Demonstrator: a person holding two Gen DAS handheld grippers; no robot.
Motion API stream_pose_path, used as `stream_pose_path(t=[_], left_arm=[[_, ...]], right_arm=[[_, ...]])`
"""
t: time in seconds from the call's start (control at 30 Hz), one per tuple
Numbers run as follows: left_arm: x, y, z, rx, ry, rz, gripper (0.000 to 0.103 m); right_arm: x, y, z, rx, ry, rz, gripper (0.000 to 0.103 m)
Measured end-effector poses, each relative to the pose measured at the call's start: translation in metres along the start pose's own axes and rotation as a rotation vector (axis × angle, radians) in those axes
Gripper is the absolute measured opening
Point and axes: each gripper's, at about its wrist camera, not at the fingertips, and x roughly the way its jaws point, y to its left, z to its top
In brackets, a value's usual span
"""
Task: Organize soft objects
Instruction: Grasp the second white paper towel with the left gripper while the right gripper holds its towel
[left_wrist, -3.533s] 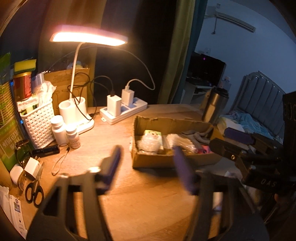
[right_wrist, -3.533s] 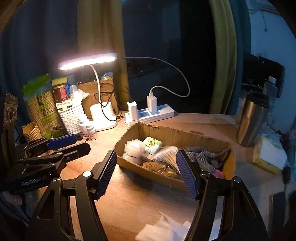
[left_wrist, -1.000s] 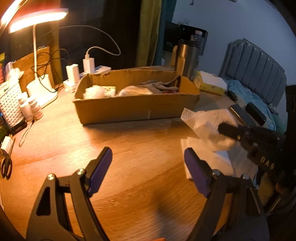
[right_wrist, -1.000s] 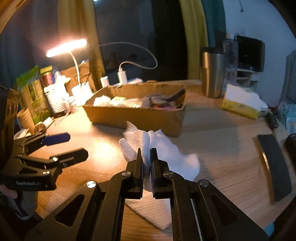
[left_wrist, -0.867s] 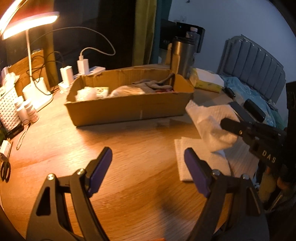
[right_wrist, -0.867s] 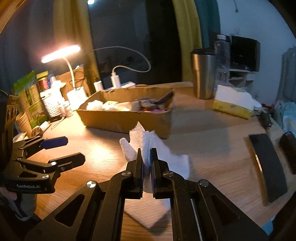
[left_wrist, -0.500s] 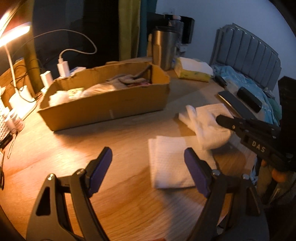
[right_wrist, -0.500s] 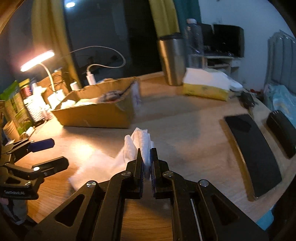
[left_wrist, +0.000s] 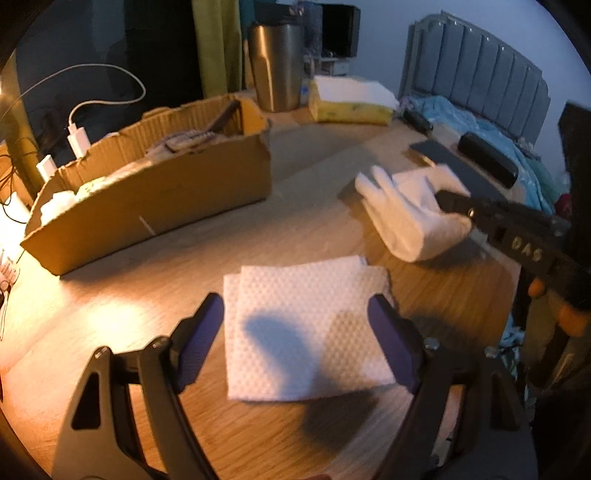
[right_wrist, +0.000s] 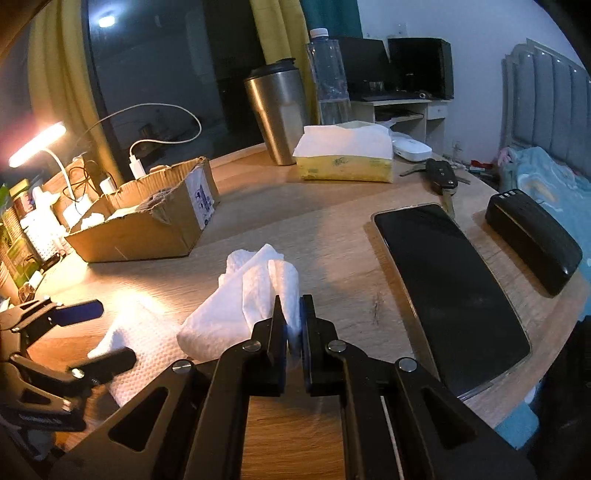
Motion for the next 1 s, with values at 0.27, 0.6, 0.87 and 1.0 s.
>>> stream_pose_path(t=[0.27,0.6,0.87,1.0], left_arm=[[0.014,-0.001,-0.004,0.008,0.037,-0.004,0.082],[0.010,0.002,-0.009,0.026,0.016,-0.029,0.079],[0.002,0.001,-0.013,0.048,-0.001,-0.060,0.044],[-0.002,0.007,-0.015,0.036,-0.003,-0.070,0.026]], right_arm=[[0.008,0.021,0.004,-0.036,0.011,0.062,0.055],[0.030,0.045,-0.003,-0.130,0.089,0.047,0.060],[0.030,0.051,-0.004,-0.164,0.089,0.012,0.061],[0.030,0.057,-0.006,-0.184,0.085,0.029,0.049]])
